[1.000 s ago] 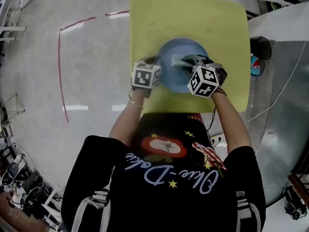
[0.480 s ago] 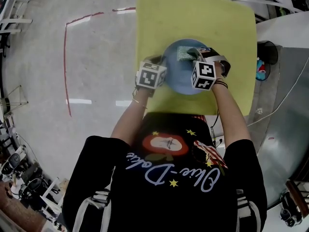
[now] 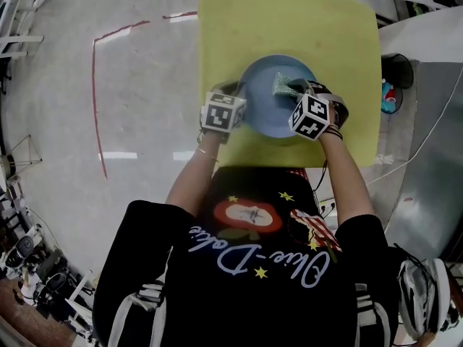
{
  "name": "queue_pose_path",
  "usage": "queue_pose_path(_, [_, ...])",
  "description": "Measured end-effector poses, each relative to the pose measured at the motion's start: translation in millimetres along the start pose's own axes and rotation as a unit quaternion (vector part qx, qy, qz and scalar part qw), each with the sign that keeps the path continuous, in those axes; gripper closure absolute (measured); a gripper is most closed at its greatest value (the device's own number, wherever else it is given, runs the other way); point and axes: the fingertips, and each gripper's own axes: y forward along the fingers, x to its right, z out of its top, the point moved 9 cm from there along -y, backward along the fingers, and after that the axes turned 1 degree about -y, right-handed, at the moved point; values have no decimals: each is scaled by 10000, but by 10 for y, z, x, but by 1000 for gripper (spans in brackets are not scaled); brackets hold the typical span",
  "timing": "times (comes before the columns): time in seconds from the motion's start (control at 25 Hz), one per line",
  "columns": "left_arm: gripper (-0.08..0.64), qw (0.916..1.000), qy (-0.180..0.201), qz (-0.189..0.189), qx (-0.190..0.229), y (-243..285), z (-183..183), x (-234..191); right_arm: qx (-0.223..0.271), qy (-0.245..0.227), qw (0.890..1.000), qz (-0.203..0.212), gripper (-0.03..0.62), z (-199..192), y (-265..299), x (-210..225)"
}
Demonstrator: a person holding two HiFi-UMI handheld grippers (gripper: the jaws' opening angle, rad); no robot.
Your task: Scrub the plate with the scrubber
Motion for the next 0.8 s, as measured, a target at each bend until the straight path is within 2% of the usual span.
queue_pose_path(0.48, [522,9999,-38,15,94,-9,-21,18,-76,608,9980,183,529,-101,-144,-389])
queue_pose_path(0.8, [522,9999,-81,34,118,-4,-27,30,-60,875,9949,490,529,-51,-208,-649])
